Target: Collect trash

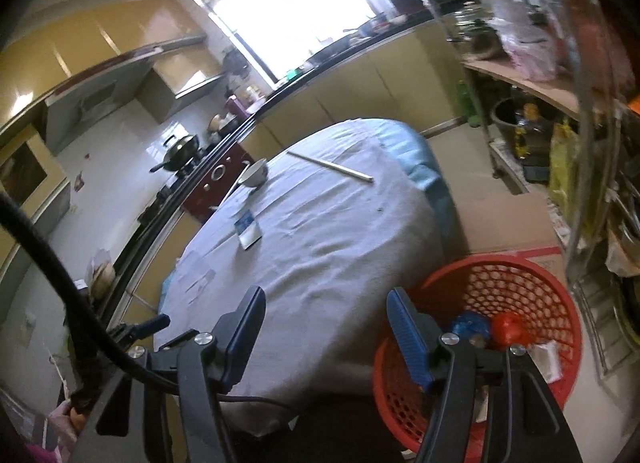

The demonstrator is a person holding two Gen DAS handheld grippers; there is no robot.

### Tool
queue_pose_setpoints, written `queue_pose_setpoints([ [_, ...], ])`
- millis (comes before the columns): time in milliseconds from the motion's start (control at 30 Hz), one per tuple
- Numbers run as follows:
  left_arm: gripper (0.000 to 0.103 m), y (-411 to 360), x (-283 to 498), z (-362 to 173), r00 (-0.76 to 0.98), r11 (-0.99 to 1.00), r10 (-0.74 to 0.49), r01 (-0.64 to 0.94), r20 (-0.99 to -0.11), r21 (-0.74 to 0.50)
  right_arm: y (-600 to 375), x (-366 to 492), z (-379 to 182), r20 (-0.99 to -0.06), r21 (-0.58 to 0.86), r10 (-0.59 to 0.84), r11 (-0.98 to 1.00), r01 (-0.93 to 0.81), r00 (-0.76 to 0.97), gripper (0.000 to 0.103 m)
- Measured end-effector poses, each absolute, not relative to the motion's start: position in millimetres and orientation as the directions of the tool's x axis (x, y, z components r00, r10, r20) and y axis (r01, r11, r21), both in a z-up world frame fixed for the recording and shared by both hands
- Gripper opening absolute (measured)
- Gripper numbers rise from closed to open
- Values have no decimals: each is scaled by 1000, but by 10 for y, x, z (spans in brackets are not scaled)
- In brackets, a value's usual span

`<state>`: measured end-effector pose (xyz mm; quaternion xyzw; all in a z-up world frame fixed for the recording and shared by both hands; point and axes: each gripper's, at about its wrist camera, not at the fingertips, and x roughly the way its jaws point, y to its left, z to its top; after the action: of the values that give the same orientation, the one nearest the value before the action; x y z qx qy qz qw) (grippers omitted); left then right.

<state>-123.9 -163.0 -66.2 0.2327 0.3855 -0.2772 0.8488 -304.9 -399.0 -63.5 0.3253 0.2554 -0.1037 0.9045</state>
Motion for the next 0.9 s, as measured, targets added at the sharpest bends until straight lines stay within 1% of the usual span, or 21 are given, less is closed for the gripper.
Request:
queue_pose_setpoints([
  [333,73,-1034,-697,-676,621,871,-173,459,-764,175,-3683,-2640,-797,-578,515,67,804,299,814,67],
  [667,73,-854,-509,-837,622,883,-136,428,-771,190,-3359,-2072,-696,-584,480,125,850,216,802,67],
  [900,73,-667,-319,-910,611,894,-127,411,-781,177,-3059,-1617,-699,-602,460,165,871,170,781,68],
])
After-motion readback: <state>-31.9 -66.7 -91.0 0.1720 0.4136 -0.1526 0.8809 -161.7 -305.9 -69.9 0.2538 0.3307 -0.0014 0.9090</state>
